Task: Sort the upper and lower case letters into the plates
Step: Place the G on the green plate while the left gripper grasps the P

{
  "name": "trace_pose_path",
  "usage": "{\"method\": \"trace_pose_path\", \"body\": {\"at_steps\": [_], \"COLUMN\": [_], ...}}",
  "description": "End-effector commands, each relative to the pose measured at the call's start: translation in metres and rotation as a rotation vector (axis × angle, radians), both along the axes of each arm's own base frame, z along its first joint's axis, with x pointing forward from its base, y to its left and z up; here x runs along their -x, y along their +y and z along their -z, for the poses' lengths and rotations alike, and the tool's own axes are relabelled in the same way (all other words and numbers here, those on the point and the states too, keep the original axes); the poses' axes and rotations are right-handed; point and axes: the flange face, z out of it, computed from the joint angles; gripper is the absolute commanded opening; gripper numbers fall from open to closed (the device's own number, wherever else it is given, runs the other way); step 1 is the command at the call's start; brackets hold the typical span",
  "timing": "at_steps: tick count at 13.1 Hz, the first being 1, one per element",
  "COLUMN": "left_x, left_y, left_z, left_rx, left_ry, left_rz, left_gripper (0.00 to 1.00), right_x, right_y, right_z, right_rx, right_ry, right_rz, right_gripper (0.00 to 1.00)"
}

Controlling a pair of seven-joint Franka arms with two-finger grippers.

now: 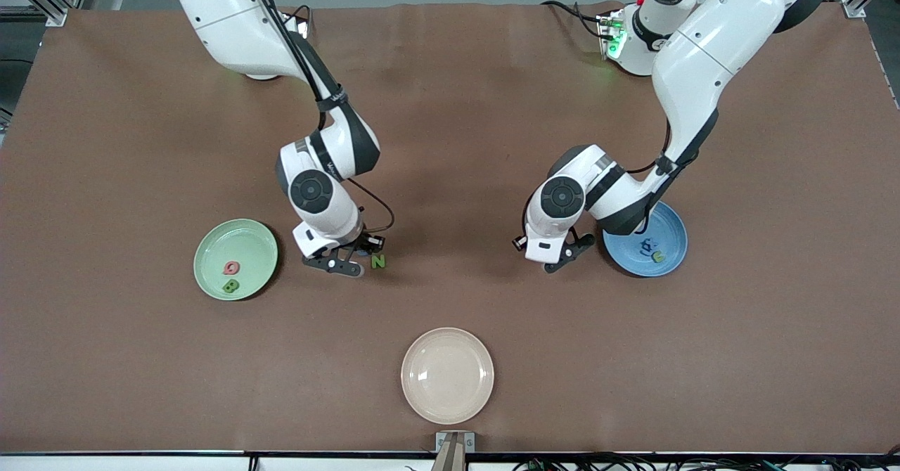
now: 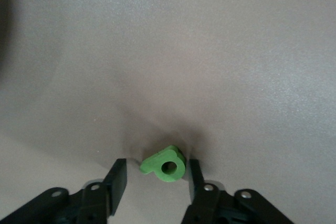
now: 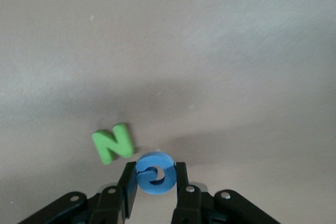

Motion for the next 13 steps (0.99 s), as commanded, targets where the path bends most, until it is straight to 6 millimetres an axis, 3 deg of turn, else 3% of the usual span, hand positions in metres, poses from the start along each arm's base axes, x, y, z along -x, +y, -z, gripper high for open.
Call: {"method": "trace_pose_path", "body": {"at_steps": [1, 4, 6, 8, 12, 13], "left_x": [-0.001, 0.000, -0.001, 0.000, -0.006, -0.012], "left_y": [-0.001, -0.001, 0.000, 0.000, 0.003, 0.011], "left_z": [0.002, 0.003, 0.003, 0.005, -0.004, -0.013], "left_rx": [-0.013, -0.013, -0.013, -0.014, -0.025, -0.037], "left_ry": [-0.015, -0.013, -0.013, -0.010, -0.030, -0.051], "left_rz": [-0.007, -0.007, -0.008, -0.008, -0.001, -0.002], "left_gripper": [0.46, 0.37, 0.33, 0.31, 0.01, 0.01], "right_x": [-0.011, -0.030, -0.041, -0.047, -0.056, -0.057], "right_y": [-0.037, -0.092, -0.138, -0.171, -0.233, -0.242], "right_z": [-0.021, -0.030, -0.033, -0.035, -0.030, -0.029], "right_rx": [-0.011, 0.018, 0.052, 0.069, 0.063, 0.063], "right_ry": [0.010, 0.008, 0.021, 0.021, 0.030, 0.032], "right_rz": [-0.055, -0.133, -0.209, -0.257, -0.319, -0.316], "right_gripper": [0.10, 0.10, 0.10, 0.11, 0.17, 0.21]}}
